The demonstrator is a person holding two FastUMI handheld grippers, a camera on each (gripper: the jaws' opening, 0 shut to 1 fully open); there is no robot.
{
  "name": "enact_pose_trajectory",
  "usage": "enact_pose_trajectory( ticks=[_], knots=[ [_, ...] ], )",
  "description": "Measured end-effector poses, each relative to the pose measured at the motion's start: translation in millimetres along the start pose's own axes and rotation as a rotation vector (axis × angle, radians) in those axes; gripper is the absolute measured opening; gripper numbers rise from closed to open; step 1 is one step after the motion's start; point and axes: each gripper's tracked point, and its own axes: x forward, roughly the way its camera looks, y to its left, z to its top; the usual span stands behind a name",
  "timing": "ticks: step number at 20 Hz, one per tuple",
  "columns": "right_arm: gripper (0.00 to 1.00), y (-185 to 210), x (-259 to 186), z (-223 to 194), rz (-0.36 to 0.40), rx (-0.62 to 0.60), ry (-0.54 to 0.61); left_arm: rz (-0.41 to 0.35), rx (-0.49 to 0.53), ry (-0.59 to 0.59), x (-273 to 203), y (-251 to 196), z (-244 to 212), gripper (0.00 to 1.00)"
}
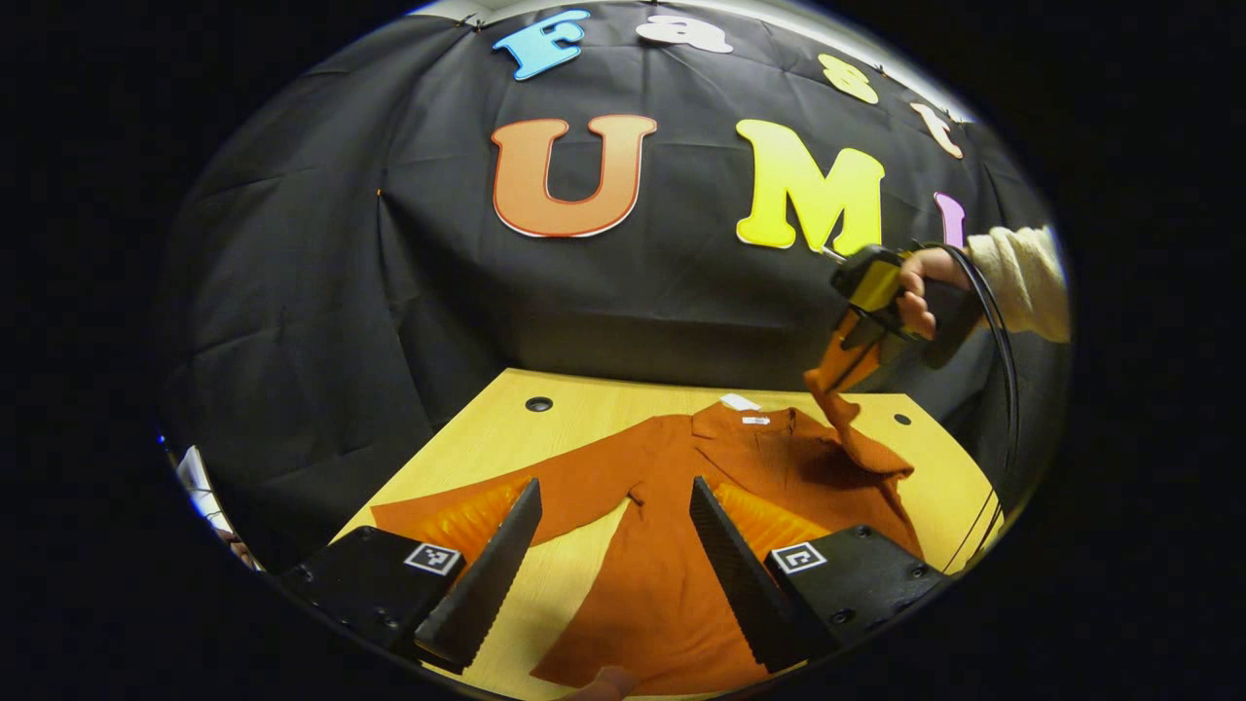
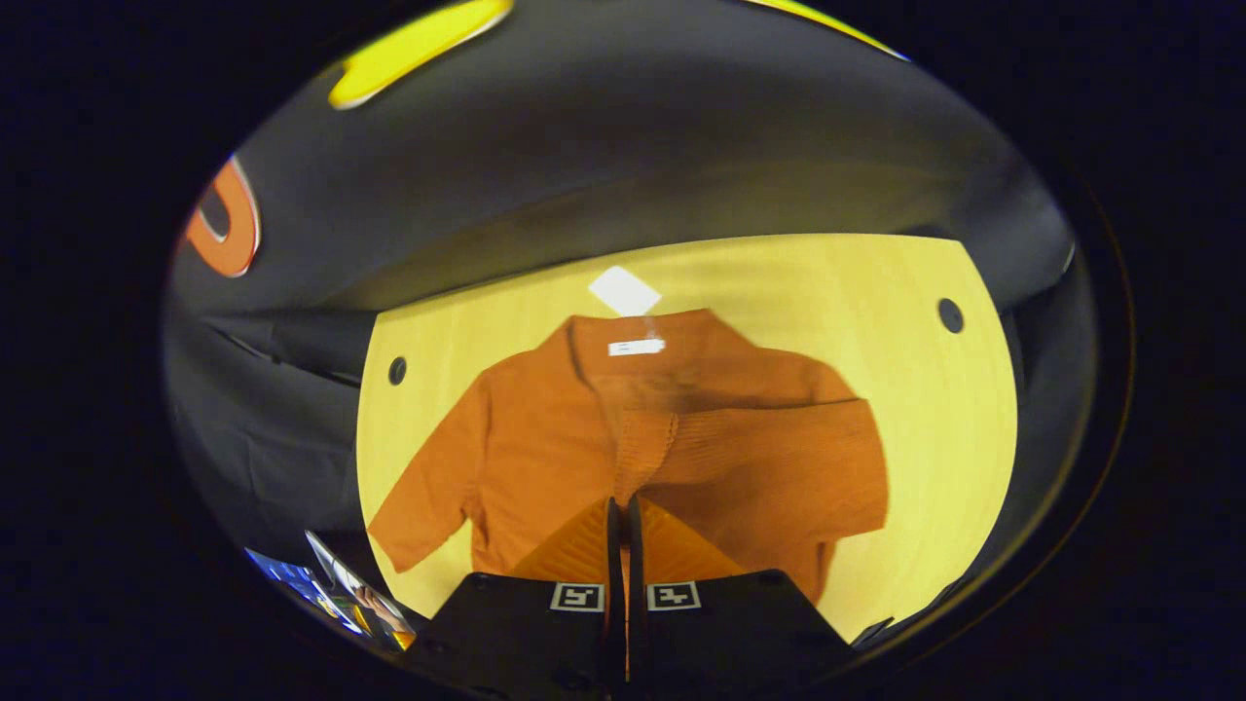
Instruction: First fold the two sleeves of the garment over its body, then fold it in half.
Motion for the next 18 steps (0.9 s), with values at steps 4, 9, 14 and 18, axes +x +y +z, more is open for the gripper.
enact_pose_trajectory(
  ticks=[4, 9, 14, 18],
  knots=[
    [0.01, 68.2, 41.1, -5.4, -0.012, -0.059, 0.023, 0.018, -0.03, 0.019, 0.4, 21.4, -10.3, 1.0],
    [0.01, 110.4, 88.8, -17.7, -0.045, -0.164, 0.034, 0.046, -0.071, 0.046, 1.2, 48.4, -26.4, 1.0],
    [0.08, 119.0, 110.9, -24.5, -0.06, -0.146, 0.035, 0.074, -0.08, 0.041, -3.0, 69.1, -29.0, 1.0],
    [0.17, 121.6, 106.1, -19.3, -0.024, -0.052, 0.004, 0.084, -0.079, 0.044, -5.0, 75.5, -30.9, 1.0]
  ],
)
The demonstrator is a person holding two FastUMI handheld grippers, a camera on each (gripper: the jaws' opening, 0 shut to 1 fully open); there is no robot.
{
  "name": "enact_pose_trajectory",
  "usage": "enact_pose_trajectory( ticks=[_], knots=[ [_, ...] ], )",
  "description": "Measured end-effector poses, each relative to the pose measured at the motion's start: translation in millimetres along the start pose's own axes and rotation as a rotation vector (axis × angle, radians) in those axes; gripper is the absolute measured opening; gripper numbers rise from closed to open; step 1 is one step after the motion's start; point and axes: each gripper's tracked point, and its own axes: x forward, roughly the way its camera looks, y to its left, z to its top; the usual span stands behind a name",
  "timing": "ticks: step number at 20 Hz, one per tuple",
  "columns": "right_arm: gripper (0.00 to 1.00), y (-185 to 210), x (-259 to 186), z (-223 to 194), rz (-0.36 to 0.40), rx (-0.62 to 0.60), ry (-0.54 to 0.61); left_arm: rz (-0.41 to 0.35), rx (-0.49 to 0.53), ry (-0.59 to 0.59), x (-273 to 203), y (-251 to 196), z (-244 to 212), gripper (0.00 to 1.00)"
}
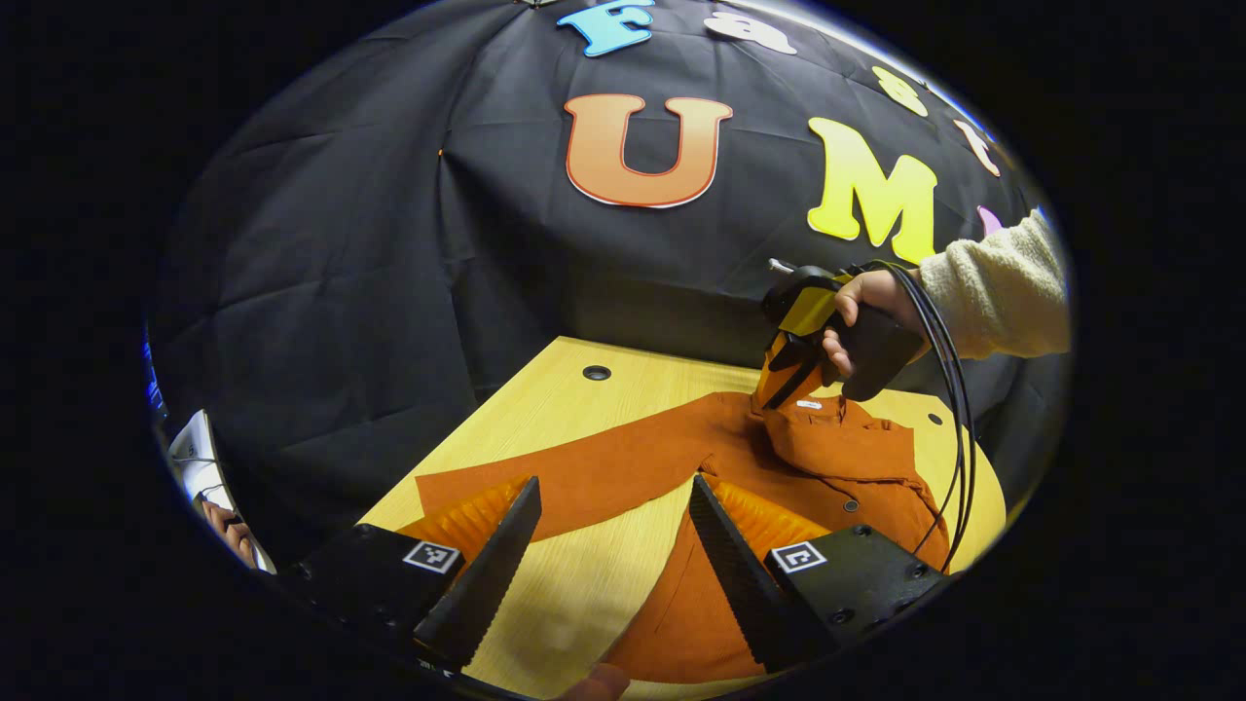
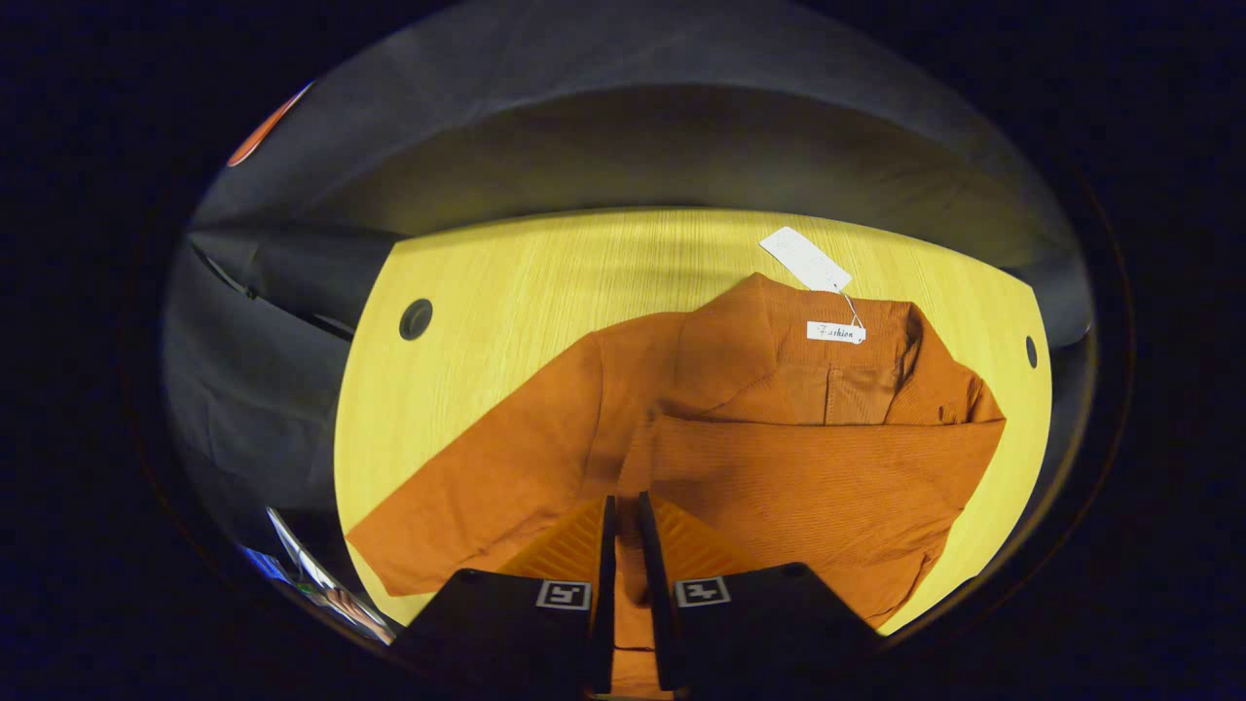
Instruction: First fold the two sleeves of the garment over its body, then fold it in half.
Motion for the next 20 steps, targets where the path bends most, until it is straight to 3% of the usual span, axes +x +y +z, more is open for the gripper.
enact_pose_trajectory(
  ticks=[1, 3, 5, 8, 11, 17, 20],
  knots=[
    [0.14, -2.1, -2.3, 1.8, 0.005, 0.012, -0.01, 0.005, 0.0, -0.002, -1.0, 1.9, -0.2, 1.0],
    [0.31, 5.5, -9.2, 1.9, 0.053, 0.035, -0.018, 0.014, 0.003, -0.001, -1.2, 6.0, -0.1, 1.0],
    [0.41, 1.4, -19.7, 0.7, 0.076, 0.037, -0.025, 0.038, 0.002, -0.007, -1.3, 15.7, 0.2, 1.0],
    [0.72, -2.2, -46.1, 2.6, 0.124, 0.036, -0.066, 0.083, 0.049, -0.019, 8.4, 37.1, -3.4, 1.0],
    [0.98, -13.1, -72.3, -3.6, 0.162, 0.005, -0.113, 0.193, 0.151, -0.018, 22.4, 73.1, -10.4, 1.0],
    [0.98, -74.6, -129.1, -22.9, 0.117, -0.216, -0.283, 0.289, 0.109, 0.045, 43.0, 104.4, -24.1, 1.0],
    [0.98, -105.8, -151.9, -51.9, 0.096, -0.336, -0.376, 0.403, 0.041, 0.089, 54.6, 135.5, -36.6, 1.0]
  ],
)
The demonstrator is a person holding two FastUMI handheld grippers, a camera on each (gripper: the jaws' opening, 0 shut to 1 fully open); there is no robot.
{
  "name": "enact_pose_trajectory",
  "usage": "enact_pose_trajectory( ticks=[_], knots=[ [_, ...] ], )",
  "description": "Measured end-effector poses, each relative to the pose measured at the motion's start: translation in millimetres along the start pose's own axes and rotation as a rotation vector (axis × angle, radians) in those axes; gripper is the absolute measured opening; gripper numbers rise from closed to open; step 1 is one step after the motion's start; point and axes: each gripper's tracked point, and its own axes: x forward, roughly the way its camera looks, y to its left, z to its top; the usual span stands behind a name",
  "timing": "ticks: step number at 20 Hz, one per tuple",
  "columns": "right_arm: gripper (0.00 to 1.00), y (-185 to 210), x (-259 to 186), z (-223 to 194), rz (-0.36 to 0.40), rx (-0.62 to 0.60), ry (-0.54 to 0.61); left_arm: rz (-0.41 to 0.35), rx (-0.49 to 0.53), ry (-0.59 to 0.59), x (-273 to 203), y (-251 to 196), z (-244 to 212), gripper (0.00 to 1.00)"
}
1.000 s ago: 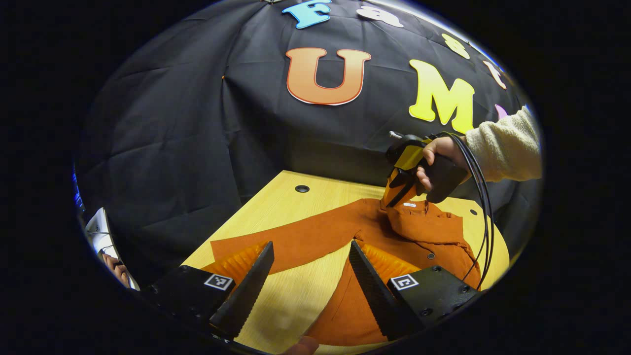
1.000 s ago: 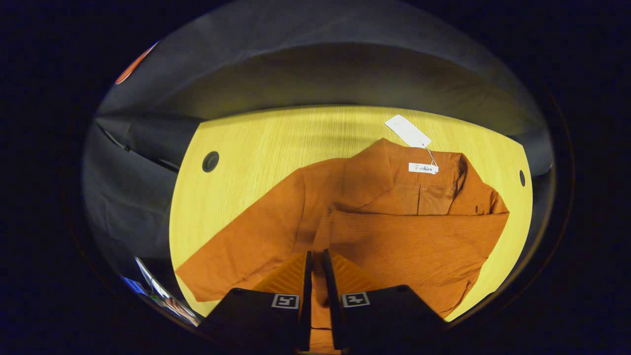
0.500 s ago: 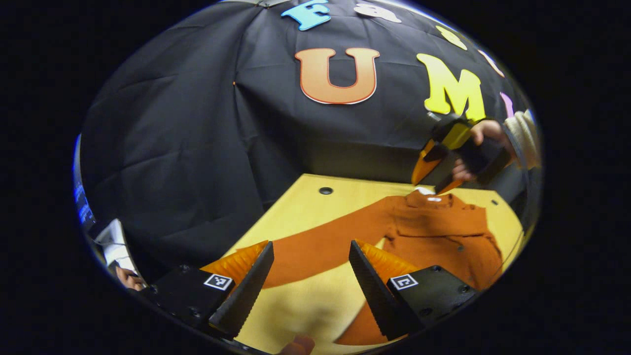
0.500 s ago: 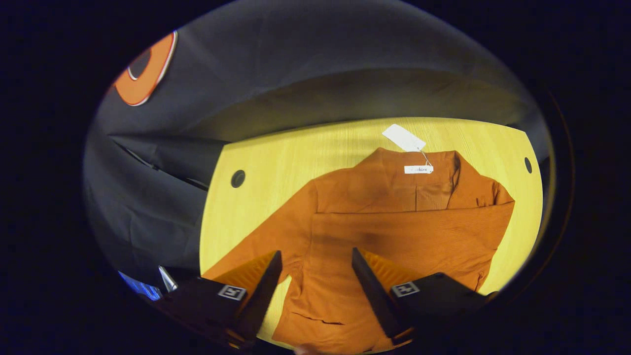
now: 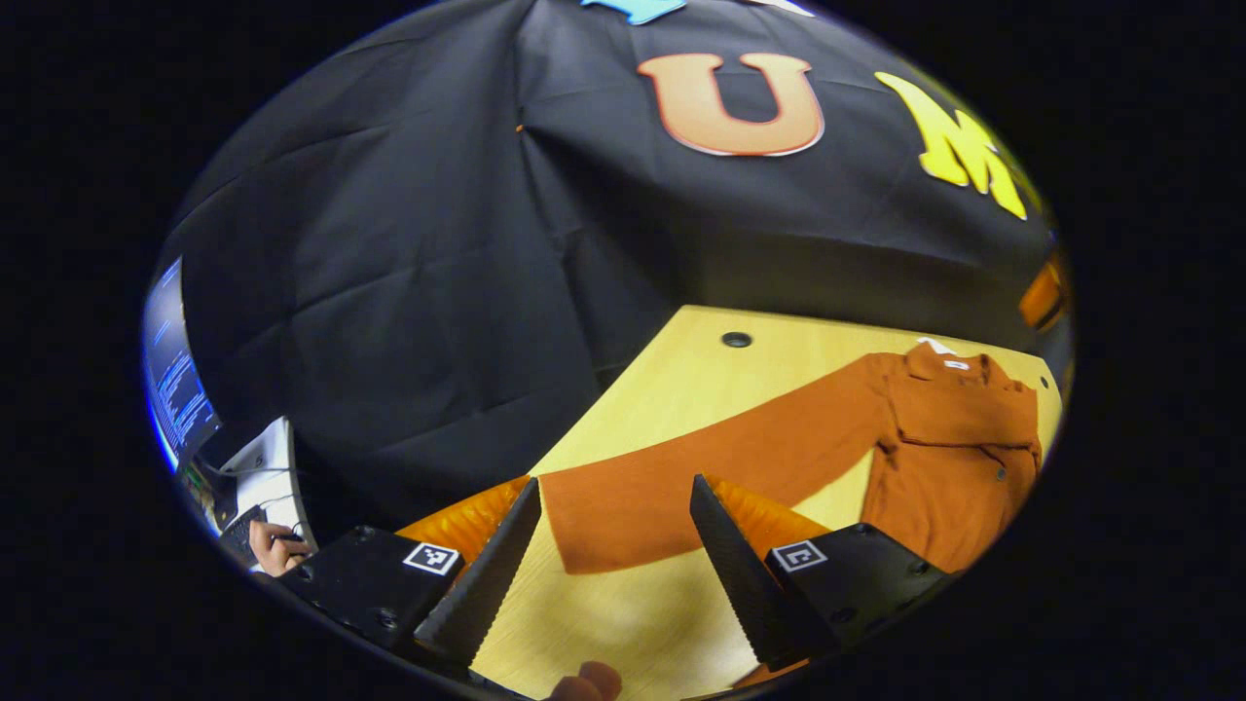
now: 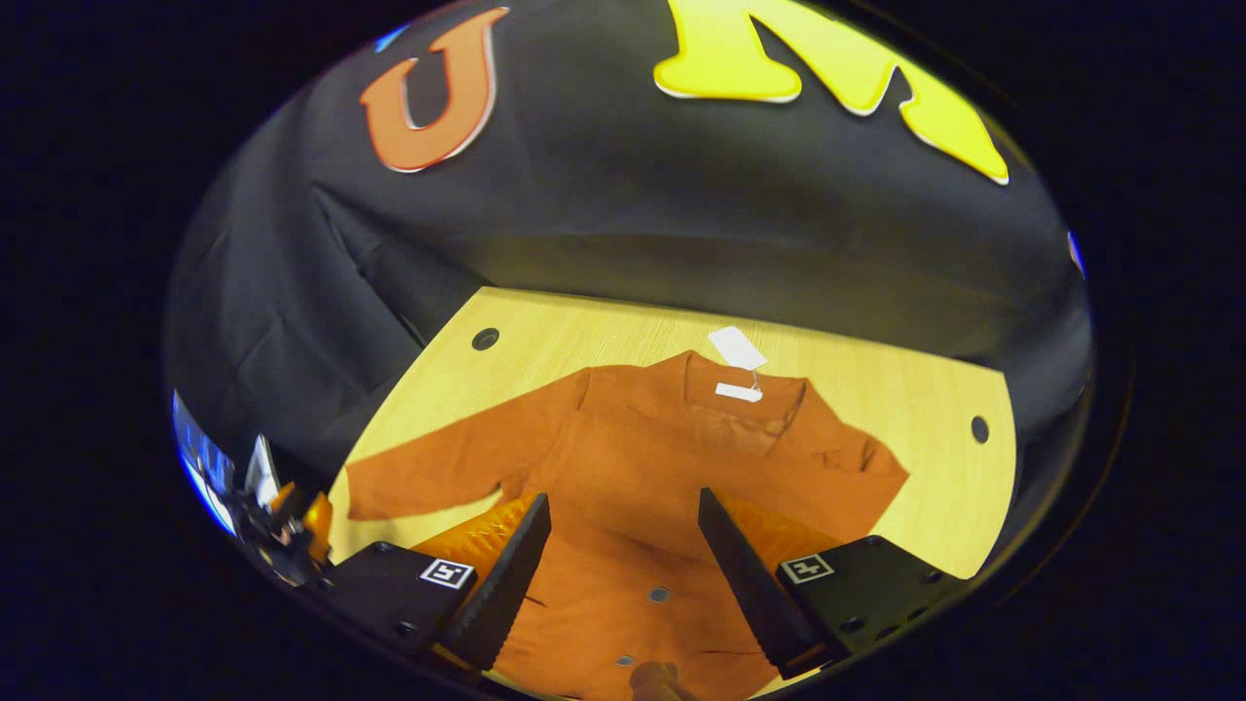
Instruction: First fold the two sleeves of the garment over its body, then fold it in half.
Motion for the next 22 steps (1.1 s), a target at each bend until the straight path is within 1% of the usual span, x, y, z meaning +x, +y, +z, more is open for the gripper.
enact_pose_trajectory(
  ticks=[1, 2, 4, 6, 7, 8, 9, 10, 11, 12, 13, 14, 17, 19, 22],
  knots=[
    [0.95, -2.5, -10.3, -9.8, 0.002, -0.024, -0.014, 0.03, -0.02, 0.022, 8.0, 5.6, -4.1, 1.0],
    [0.98, -3.1, -22.5, -21.2, 0.01, -0.04, -0.031, 0.045, -0.04, 0.049, 16.0, 8.4, -9.7, 1.0],
    [0.96, -2.1, -42.7, -44.7, 0.026, -0.062, -0.05, 0.078, -0.071, 0.116, 33.1, 17.8, -24.3, 1.0],
    [0.98, -0.6, -63.6, -68.4, 0.035, -0.059, -0.063, 0.088, -0.12, 0.201, 48.7, 21.3, -44.2, 1.0],
    [0.96, 0.8, -73.6, -82.1, 0.043, -0.051, -0.064, 0.084, -0.158, 0.25, 57.5, 20.3, -53.5, 1.0],
    [0.98, 3.0, -82.3, -93.0, 0.05, -0.049, -0.059, 0.078, -0.199, 0.293, 63.3, 18.6, -61.0, 1.0],
    [0.98, 3.2, -91.0, -106.3, 0.049, -0.043, -0.051, 0.084, -0.232, 0.345, 67.8, 18.3, -68.4, 1.0],
    [0.96, 4.2, -99.8, -117.7, 0.053, -0.042, -0.038, 0.081, -0.258, 0.385, 68.5, 17.8, -73.0, 1.0],
    [0.98, 5.8, -109.6, -129.6, 0.056, -0.046, -0.027, 0.08, -0.271, 0.417, 69.5, 20.0, -75.4, 1.0],
    [0.96, 5.2, -118.1, -139.4, 0.052, -0.05, -0.015, 0.076, -0.281, 0.455, 69.9, 20.8, -77.1, 1.0],
    [0.98, 3.9, -125.0, -148.1, 0.051, -0.049, -0.001, 0.077, -0.293, 0.471, 71.1, 22.3, -73.6, 1.0],
    [0.98, 4.2, -131.7, -155.8, 0.055, -0.04, 0.017, 0.075, -0.305, 0.513, 74.1, 22.0, -75.0, 1.0],
    [0.98, -1.1, -141.6, -161.2, 0.041, -0.029, 0.04, 0.051, -0.306, 0.625, 79.0, 19.7, -76.0, 1.0],
    [0.98, -1.5, -144.2, -157.4, 0.041, 0.0, 0.041, 0.028, -0.295, 0.699, 82.1, 16.8, -75.5, 0.99],
    [0.98, 0.9, -148.5, -145.8, 0.049, 0.027, 0.032, 0.011, -0.306, 0.8, 82.3, 16.5, -75.6, 0.98]
  ],
)
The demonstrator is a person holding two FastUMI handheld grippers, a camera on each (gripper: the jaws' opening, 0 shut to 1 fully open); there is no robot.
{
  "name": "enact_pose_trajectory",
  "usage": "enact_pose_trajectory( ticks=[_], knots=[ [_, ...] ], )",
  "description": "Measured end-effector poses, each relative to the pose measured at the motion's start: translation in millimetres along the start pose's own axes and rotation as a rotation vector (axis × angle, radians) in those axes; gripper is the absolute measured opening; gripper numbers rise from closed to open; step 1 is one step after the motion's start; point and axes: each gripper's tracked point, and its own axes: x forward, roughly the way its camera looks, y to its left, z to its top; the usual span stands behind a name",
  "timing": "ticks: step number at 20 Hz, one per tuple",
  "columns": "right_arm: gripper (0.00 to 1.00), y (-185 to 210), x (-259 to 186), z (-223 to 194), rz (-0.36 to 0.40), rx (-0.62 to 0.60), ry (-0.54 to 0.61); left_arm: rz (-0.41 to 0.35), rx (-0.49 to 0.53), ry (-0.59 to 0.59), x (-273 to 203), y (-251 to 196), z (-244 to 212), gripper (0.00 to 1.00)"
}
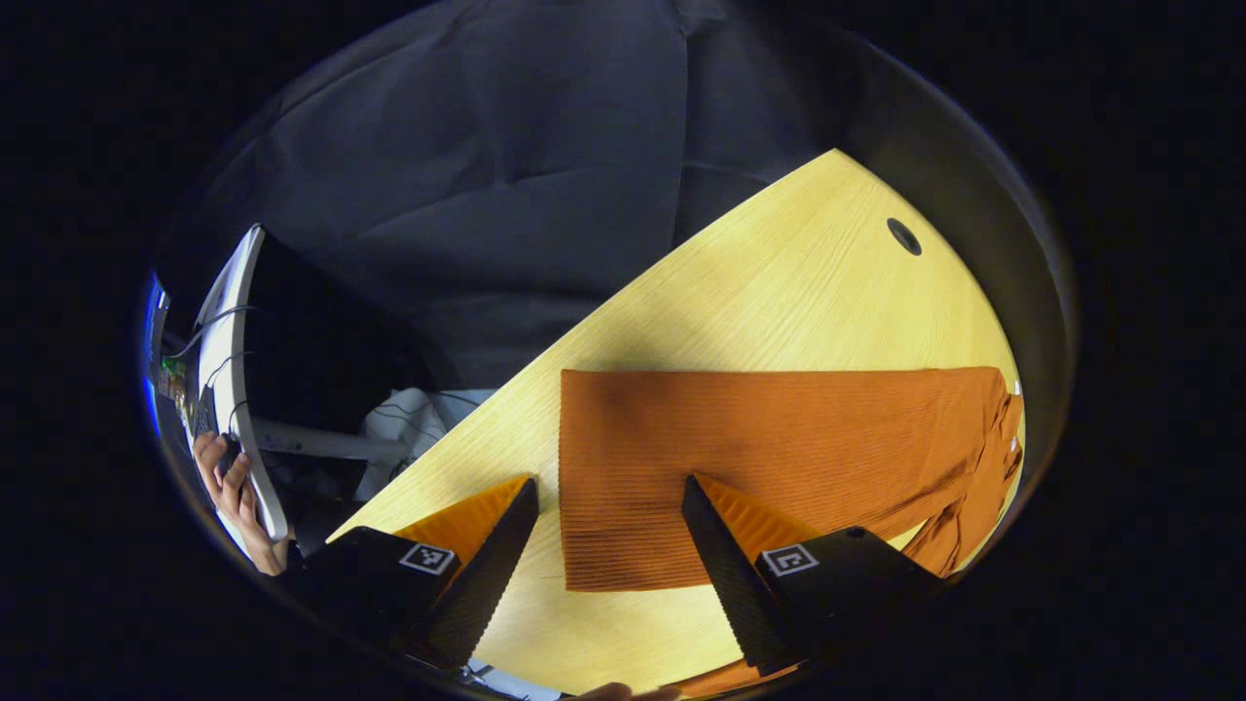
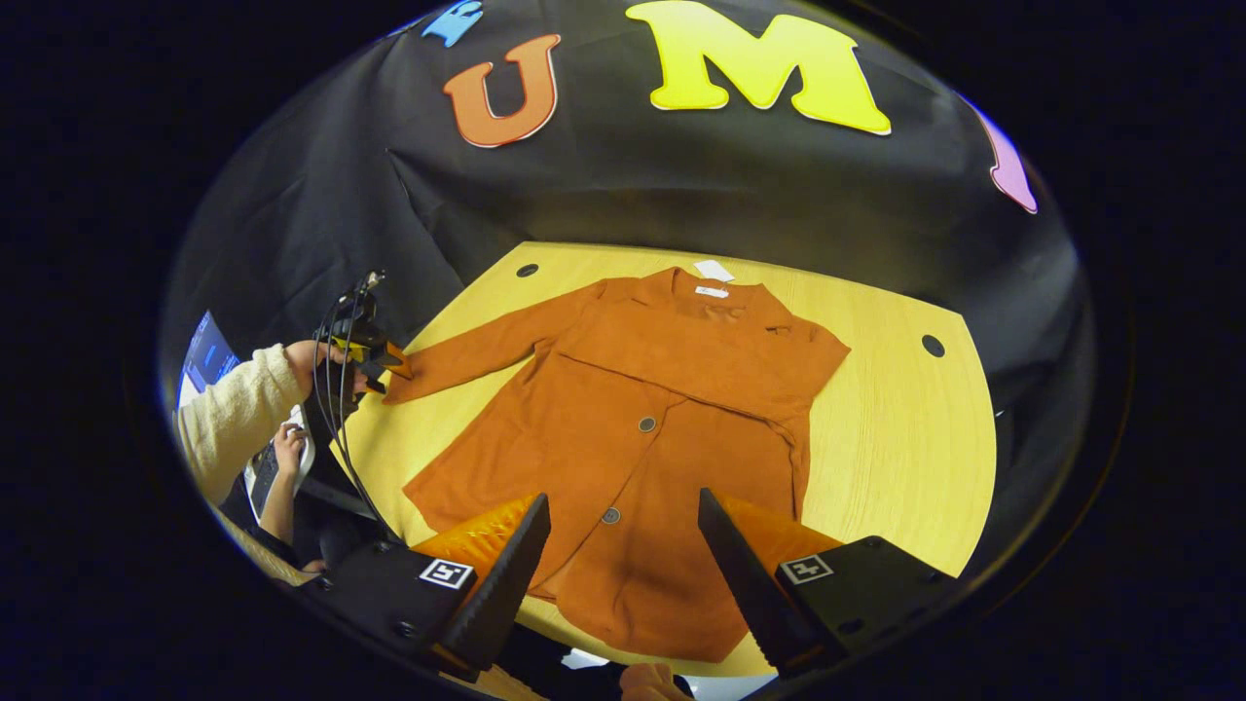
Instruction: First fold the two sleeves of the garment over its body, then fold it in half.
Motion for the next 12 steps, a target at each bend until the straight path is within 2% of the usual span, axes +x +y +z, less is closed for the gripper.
enact_pose_trajectory(
  ticks=[3, 5, 7, 8, 10, 11, 12],
  knots=[
    [0.98, -0.7, -3.9, 6.1, -0.007, -0.032, -0.013, -0.007, -0.001, 0.059, 1.1, 1.1, 1.5, 0.95],
    [0.98, -1.3, -3.7, 6.9, -0.011, -0.039, -0.016, -0.007, -0.006, 0.06, -0.4, -0.8, 5.1, 0.9],
    [0.98, 0.2, -3.4, 4.6, -0.009, -0.037, -0.011, -0.007, -0.015, 0.056, 1.8, -2.0, 5.2, 0.81],
    [0.98, -0.4, -3.7, 2.9, -0.007, -0.037, -0.01, -0.009, -0.013, 0.058, 0.5, 1.4, 4.5, 0.81],
    [0.98, -3.5, -4.4, 0.5, -0.009, -0.037, -0.008, -0.018, 0.007, 0.055, 0.5, 3.5, 5.7, 0.64],
    [0.98, -7.8, -4.5, -1.8, -0.013, -0.035, -0.008, -0.024, 0.014, 0.057, 1.0, 3.5, 6.7, 0.51],
    [0.98, -12.7, -6.6, -3.9, -0.018, -0.029, -0.011, -0.031, 0.028, 0.052, 0.2, 2.9, 8.0, 0.54]
  ],
)
